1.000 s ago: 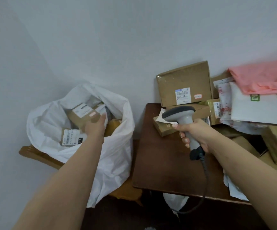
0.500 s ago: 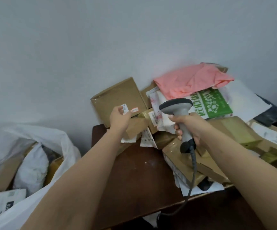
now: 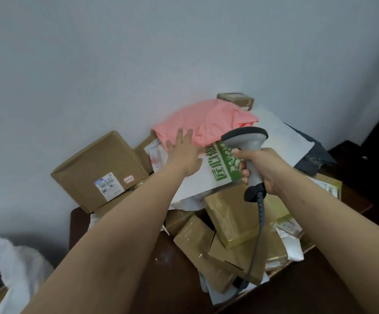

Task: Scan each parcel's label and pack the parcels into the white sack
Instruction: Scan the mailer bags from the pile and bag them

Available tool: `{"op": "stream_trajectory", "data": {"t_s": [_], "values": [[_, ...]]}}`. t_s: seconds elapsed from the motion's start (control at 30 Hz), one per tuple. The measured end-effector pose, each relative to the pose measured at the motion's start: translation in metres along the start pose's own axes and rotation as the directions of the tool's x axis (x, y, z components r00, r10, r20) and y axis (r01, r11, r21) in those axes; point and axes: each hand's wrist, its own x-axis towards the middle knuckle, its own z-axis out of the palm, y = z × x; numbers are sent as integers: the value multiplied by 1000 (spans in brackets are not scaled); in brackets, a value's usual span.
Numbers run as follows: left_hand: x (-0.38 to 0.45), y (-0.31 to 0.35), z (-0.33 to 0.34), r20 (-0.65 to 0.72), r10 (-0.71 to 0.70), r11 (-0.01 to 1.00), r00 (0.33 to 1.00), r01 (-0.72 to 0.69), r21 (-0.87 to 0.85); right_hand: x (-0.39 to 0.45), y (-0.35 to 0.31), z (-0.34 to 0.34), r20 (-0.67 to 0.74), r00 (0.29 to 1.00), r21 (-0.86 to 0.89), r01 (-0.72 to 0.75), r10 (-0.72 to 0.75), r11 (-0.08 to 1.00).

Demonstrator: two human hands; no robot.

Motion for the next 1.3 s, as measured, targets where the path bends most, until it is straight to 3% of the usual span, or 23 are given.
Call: {"op": "stream_trajectory", "data": {"t_s": [0.1,0.17,0.23,0.33,0.43,0.57,0.7,0.87,1.0,1.13,1.3], "values": [[15,1,5,58,-29,998,998,26,54,10,-1,-14,-18,1000,10,-6,6,1000],[20,-1,5,-39,-53,998,998,52,-29,16,0,-20,-34,999,13,-7,8,1000],[20,-7,-1,-222,-111,984,969,76,-161,20,0,-22,-38,999,25,-14,15,1000],[13,-25,-22,-505,-246,941,828,79,-329,23,0,-17,-25,1000,34,-8,9,999],[-1,-52,-48,-650,-375,873,661,15,-488,21,-2,-2,11,1000,19,1,-2,1000],[-36,-93,-70,-714,-505,775,485,-110,-623,13,1,27,77,997,4,12,-13,1000],[-82,-138,-72,-653,-634,721,414,12,-693,2,8,64,154,987,-24,41,-37,999],[-148,-185,-56,-434,-801,514,411,101,-852,-24,22,114,243,968,-43,77,-64,996],[-207,-200,-35,-378,-800,430,465,5,-903,-51,38,150,320,945,-69,86,-60,994],[-256,-209,-22,-247,-830,217,501,-118,-969,-76,54,176,425,904,-107,100,-45,989],[-307,-223,-18,-177,-842,122,510,-141,-983,-102,73,207,529,849,-156,99,-1,983]]}}
